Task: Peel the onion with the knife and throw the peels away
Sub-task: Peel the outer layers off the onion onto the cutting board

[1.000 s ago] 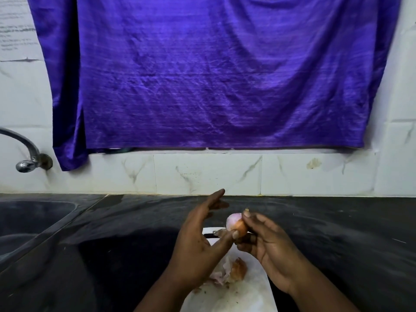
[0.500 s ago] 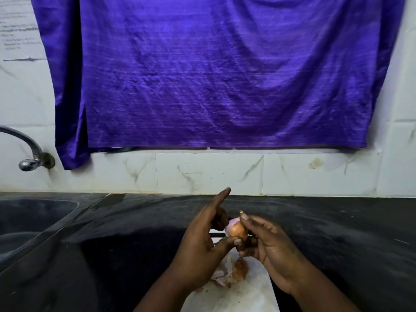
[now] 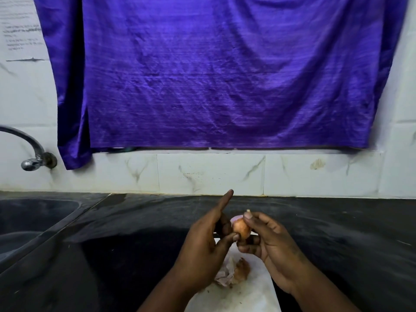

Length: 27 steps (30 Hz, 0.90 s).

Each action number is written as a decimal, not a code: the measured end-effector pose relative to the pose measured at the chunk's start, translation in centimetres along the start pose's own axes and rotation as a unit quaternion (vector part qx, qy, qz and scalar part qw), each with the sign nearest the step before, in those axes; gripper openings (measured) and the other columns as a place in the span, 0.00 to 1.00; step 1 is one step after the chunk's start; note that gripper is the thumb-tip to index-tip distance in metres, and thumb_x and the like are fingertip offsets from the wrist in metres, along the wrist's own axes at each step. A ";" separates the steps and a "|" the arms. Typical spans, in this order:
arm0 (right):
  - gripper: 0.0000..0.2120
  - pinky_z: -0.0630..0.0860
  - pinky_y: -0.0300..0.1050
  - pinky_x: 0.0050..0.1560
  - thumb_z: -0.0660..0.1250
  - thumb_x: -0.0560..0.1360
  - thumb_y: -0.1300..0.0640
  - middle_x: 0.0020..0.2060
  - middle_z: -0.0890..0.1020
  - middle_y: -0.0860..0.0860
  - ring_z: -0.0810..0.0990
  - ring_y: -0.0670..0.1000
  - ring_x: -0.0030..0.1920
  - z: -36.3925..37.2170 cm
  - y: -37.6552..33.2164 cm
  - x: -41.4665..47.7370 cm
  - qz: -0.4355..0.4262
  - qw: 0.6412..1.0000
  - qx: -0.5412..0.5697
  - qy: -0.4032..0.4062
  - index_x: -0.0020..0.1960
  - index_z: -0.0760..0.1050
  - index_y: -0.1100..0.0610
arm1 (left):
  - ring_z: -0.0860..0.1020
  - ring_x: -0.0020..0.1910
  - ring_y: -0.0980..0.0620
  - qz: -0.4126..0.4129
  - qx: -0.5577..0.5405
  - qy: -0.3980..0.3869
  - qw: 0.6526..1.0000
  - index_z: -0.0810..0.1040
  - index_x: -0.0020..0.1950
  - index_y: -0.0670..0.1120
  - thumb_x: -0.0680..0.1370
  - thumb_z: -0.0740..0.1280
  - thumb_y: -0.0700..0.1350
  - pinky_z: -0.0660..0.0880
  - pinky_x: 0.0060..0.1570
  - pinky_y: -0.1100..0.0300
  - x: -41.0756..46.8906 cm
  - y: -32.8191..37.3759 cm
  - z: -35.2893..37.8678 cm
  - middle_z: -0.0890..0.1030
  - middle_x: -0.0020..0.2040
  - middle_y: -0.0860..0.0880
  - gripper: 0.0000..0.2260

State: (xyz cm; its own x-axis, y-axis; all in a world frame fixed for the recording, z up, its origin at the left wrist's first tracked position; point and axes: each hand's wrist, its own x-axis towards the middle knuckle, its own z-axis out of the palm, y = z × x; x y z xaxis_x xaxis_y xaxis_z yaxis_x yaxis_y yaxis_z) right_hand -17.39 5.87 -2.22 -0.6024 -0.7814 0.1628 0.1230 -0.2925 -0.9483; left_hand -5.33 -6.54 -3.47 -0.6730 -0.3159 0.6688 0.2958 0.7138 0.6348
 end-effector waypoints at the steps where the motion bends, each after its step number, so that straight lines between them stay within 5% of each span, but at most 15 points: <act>1: 0.16 0.80 0.44 0.36 0.70 0.75 0.50 0.45 0.86 0.60 0.82 0.52 0.37 -0.1 -0.1 0.1 0.000 1.000 0.015 0.007 0.53 0.84 0.62 | 0.78 0.43 0.57 0.002 0.006 0.008 1.000 0.59 0.79 0.67 0.79 0.73 0.38 0.75 0.48 0.72 0.0 0.1 0.0 0.77 0.43 0.52 0.39; 5: 0.15 0.80 0.42 0.35 0.69 0.75 0.50 0.46 0.87 0.60 0.83 0.52 0.37 -0.1 -0.2 0.0 -0.011 1.000 0.025 0.010 0.51 0.85 0.60 | 0.78 0.47 0.58 -0.016 -0.003 0.063 0.998 0.63 0.79 0.65 0.77 0.77 0.44 0.76 0.44 0.70 -0.1 0.7 -0.3 0.77 0.46 0.57 0.37; 9: 0.16 0.81 0.44 0.35 0.71 0.72 0.48 0.47 0.86 0.63 0.83 0.53 0.37 -0.1 0.0 0.0 -0.003 0.999 0.027 0.020 0.51 0.85 0.60 | 0.81 0.60 0.56 -0.040 -0.036 0.073 0.996 0.63 0.77 0.71 0.77 0.76 0.43 0.82 0.54 0.63 0.0 0.8 -0.4 0.80 0.56 0.62 0.38; 16: 0.15 0.80 0.44 0.34 0.70 0.73 0.49 0.43 0.85 0.60 0.82 0.53 0.36 -0.2 0.1 0.2 -0.003 0.999 0.029 0.017 0.49 0.85 0.60 | 0.84 0.51 0.49 -0.043 -0.034 0.084 0.995 0.66 0.77 0.67 0.77 0.75 0.36 0.84 0.52 0.51 0.1 0.6 -0.1 0.84 0.46 0.53 0.38; 21: 0.15 0.80 0.43 0.35 0.68 0.75 0.49 0.42 0.85 0.59 0.82 0.52 0.36 -1.0 -0.3 0.6 -0.005 0.994 0.088 0.065 0.49 0.85 0.61 | 0.84 0.49 0.53 -0.042 -0.053 0.021 0.997 0.68 0.77 0.66 0.78 0.74 0.36 0.80 0.53 0.66 -0.1 1.0 0.0 0.84 0.45 0.52 0.36; 24: 0.16 0.79 0.43 0.33 0.66 0.79 0.51 0.43 0.84 0.60 0.81 0.51 0.35 -1.4 -0.3 0.7 0.025 0.990 0.131 0.055 0.55 0.82 0.64 | 0.84 0.50 0.54 -0.055 0.005 -0.029 0.998 0.66 0.77 0.68 0.79 0.73 0.39 0.81 0.53 0.62 -0.3 0.5 0.3 0.83 0.47 0.54 0.34; 27: 0.19 0.80 0.43 0.31 0.64 0.79 0.52 0.49 0.85 0.63 0.82 0.53 0.37 -1.1 0.0 0.7 0.054 0.988 0.146 0.020 0.59 0.80 0.67 | 0.84 0.45 0.54 -0.068 0.015 0.002 0.998 0.69 0.75 0.66 0.81 0.71 0.42 0.78 0.39 0.66 -0.2 0.5 0.2 0.84 0.46 0.53 0.28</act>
State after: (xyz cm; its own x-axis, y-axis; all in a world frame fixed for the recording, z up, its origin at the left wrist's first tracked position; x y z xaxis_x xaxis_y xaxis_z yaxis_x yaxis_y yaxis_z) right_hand -18.71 5.94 -2.38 -0.6036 -0.7958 0.0481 0.4070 -0.3595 -0.8397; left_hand -5.19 -6.01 -3.41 -0.7025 -0.4145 0.5786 0.1814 0.6818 0.7087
